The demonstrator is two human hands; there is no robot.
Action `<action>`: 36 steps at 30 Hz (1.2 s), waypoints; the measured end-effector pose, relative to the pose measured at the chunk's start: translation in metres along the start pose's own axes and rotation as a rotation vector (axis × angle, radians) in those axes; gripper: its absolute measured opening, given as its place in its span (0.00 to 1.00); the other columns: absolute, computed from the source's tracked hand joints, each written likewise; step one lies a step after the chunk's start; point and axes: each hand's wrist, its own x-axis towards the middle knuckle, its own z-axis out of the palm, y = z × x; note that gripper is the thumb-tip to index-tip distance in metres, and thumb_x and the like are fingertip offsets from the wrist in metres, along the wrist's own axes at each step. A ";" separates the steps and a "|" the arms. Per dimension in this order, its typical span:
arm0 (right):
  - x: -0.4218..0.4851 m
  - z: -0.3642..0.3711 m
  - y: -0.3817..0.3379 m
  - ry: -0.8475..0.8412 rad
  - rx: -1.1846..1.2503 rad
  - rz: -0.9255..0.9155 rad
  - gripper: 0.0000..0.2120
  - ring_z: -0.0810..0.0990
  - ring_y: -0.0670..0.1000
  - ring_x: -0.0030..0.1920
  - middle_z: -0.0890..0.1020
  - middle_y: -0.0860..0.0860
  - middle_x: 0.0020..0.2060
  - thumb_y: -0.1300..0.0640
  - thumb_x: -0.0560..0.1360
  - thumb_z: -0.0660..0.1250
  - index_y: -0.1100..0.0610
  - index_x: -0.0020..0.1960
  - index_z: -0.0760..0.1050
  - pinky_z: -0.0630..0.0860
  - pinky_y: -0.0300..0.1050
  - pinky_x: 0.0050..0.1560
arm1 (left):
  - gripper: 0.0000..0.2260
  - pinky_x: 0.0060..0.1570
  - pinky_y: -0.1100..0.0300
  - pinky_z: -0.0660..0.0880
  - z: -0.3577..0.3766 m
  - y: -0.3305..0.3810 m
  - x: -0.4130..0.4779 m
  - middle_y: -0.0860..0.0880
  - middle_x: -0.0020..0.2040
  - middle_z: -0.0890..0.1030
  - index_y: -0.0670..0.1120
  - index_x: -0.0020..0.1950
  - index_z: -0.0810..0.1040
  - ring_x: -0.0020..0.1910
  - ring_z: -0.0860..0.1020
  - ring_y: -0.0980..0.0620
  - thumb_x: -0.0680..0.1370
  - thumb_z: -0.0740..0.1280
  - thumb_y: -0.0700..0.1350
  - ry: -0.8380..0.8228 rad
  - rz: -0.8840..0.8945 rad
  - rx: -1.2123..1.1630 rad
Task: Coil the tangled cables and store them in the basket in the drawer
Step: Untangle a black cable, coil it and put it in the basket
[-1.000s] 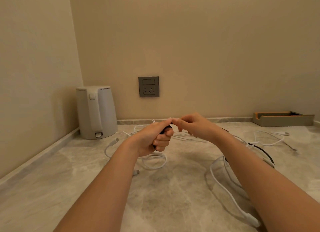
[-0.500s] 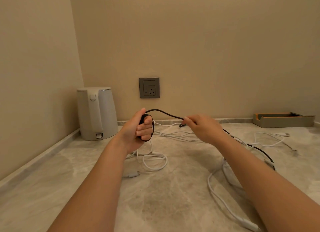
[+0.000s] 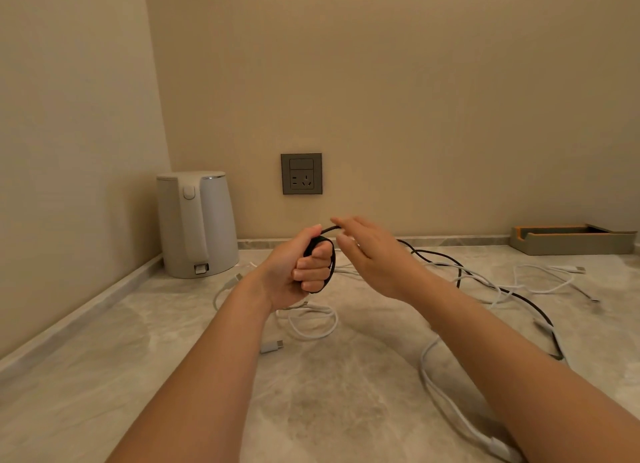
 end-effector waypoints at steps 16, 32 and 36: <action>-0.001 -0.006 -0.009 0.039 0.495 0.003 0.16 0.65 0.46 0.33 0.69 0.50 0.29 0.56 0.80 0.60 0.53 0.34 0.71 0.63 0.42 0.36 | 0.26 0.15 0.69 0.61 0.016 -0.002 0.000 0.55 0.16 0.59 0.47 0.22 0.65 0.13 0.59 0.60 0.78 0.54 0.59 0.011 0.094 0.004; 0.001 0.008 -0.007 0.258 0.361 0.105 0.18 0.65 0.44 0.26 0.66 0.44 0.23 0.59 0.80 0.60 0.50 0.32 0.67 0.61 0.36 0.29 | 0.21 0.25 0.62 0.68 0.036 -0.011 0.017 0.52 0.18 0.67 0.43 0.30 0.69 0.17 0.66 0.56 0.79 0.64 0.54 0.571 0.403 0.255; 0.001 0.011 -0.009 0.339 0.319 0.126 0.15 0.64 0.45 0.25 0.66 0.44 0.24 0.58 0.80 0.59 0.60 0.35 0.71 0.59 0.38 0.29 | 0.23 0.25 0.64 0.68 0.033 -0.013 0.019 0.51 0.22 0.71 0.43 0.31 0.72 0.20 0.69 0.57 0.82 0.57 0.52 0.703 0.536 0.469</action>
